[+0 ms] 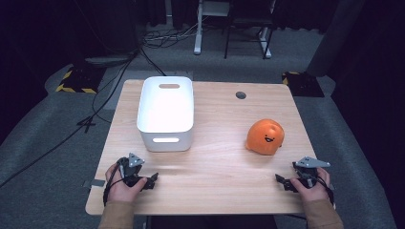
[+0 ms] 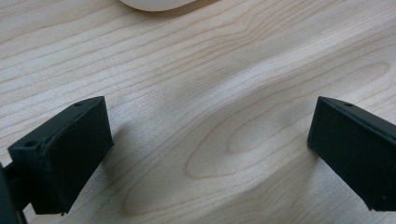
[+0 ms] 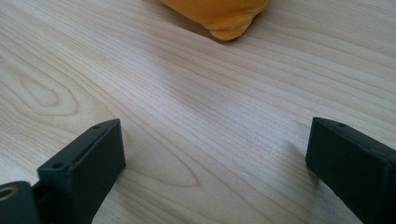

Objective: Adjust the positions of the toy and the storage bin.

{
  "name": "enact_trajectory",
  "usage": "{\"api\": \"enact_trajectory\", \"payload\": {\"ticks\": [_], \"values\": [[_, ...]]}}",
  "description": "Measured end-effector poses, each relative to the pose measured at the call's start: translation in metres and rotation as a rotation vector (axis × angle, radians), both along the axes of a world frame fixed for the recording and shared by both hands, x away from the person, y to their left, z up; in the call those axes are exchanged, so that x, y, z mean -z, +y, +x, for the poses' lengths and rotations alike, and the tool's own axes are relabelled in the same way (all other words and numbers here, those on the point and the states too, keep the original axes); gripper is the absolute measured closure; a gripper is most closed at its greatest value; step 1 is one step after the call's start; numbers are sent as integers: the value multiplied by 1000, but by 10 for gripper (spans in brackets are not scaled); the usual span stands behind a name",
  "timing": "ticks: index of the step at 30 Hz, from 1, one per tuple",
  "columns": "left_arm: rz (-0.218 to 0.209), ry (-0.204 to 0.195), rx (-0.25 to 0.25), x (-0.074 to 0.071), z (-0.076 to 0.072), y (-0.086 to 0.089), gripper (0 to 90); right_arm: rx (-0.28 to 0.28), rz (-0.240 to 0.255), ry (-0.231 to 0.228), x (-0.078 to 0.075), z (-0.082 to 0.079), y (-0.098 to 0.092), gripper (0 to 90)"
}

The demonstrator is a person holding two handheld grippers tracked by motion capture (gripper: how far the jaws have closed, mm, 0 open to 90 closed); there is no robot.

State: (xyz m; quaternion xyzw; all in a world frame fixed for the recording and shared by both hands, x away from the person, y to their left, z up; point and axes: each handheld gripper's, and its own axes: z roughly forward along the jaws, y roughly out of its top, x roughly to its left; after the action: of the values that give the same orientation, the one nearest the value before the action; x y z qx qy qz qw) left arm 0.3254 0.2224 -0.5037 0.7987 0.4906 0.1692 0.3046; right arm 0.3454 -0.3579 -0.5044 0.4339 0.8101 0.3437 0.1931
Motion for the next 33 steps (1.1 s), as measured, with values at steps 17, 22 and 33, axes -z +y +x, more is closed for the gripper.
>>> {"api": "enact_trajectory", "payload": {"ticks": [17, 22, 33], "values": [[-76, -27, -35, -30, -6, 12, 171, -1, 3, 0, 0, 0, 0, 47], [-96, -79, -42, -49, -7, 9, 161, -3, 3, 1, 0, 0, 0, 47], [-109, -159, -49, -86, -6, 4, 198, -11, 0, -1, 0, 0, -1, 47]]}}
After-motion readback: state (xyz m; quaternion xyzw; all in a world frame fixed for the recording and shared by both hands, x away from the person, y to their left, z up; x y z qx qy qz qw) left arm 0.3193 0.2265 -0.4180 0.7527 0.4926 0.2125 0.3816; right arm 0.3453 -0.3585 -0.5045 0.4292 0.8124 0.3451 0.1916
